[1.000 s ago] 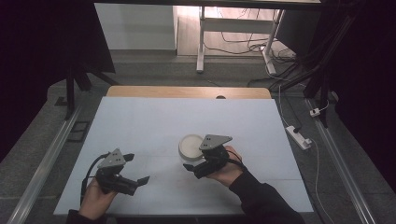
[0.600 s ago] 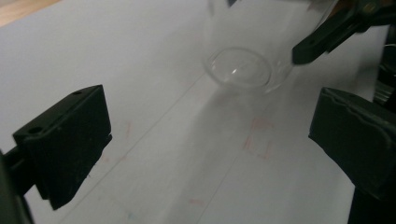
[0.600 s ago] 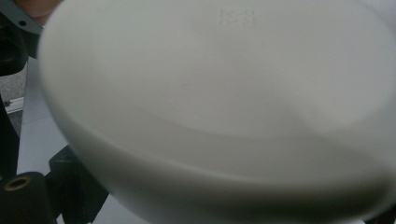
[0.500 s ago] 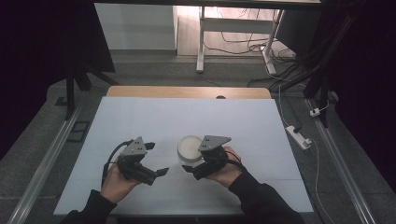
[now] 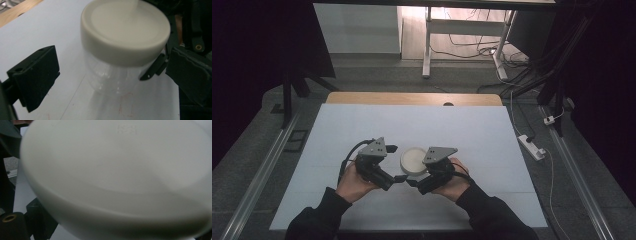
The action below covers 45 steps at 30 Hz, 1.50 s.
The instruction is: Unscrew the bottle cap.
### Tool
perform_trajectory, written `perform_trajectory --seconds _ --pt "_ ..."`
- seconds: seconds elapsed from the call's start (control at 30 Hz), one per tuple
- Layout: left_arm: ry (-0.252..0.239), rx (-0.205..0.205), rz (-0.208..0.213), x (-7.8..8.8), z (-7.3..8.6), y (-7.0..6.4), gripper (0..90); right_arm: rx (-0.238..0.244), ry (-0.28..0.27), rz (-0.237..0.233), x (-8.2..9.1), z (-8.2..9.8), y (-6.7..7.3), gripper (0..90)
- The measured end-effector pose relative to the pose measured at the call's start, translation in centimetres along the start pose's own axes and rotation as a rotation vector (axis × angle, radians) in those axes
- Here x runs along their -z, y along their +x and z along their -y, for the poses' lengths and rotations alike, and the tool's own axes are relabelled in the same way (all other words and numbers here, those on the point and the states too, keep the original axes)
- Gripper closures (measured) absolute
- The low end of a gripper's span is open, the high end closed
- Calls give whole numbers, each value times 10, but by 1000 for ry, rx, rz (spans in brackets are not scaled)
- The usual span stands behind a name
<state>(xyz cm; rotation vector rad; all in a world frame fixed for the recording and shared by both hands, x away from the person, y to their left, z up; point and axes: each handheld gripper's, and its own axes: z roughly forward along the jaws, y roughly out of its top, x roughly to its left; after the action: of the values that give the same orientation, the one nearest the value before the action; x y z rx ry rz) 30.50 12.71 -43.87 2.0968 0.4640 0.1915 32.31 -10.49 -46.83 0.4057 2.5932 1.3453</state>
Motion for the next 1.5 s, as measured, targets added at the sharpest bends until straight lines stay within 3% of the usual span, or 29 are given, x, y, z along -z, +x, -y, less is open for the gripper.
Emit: perform_trajectory --seconds 0.07,0.23,0.4,0.47,0.63,0.7,0.87,0.9,1.0,1.1,1.13,1.17,1.3,1.47,1.5 --pt "17 -37 29 -7 -6 2 0 9 2 -1 -1 0 0 67" --pt "25 -65 63 -15 -10 4 0 6 1 -12 -1 1 0 67" --pt "-5 -61 124 -21 -15 7 1 11 3 -36 -2 0 1 67" --pt "-9 -84 149 -21 -18 8 17 22 8 -52 -2 1 2 67" --pt "-11 -109 171 -22 -19 7 69 27 3 -72 -3 0 4 67" --pt "-9 -98 170 -23 -19 7 73 28 4 -73 -3 1 4 67" --pt "-10 -62 129 -24 -19 5 77 20 10 -64 -4 1 3 67" --pt "-7 -51 94 -25 -20 2 77 10 15 -45 -4 1 2 67" --pt "0 -32 64 -26 -21 0 77 2 16 -30 -4 1 1 67" --pt "7 0 -8 -28 -25 -6 77 -17 16 5 -4 1 -1 67" --pt "17 29 -58 -30 -29 -11 77 -21 18 12 -4 1 -1 67" --pt "22 36 -82 -31 -30 -13 77 -27 17 18 -4 1 -2 67" --pt "34 68 -143 -34 -34 -19 77 -39 14 27 -3 2 -4 67" --pt "27 54 -144 -36 -34 -20 70 -46 14 24 -2 3 -5 67" --pt "41 56 -125 -36 -34 -17 60 -42 15 24 -2 3 -5 67"
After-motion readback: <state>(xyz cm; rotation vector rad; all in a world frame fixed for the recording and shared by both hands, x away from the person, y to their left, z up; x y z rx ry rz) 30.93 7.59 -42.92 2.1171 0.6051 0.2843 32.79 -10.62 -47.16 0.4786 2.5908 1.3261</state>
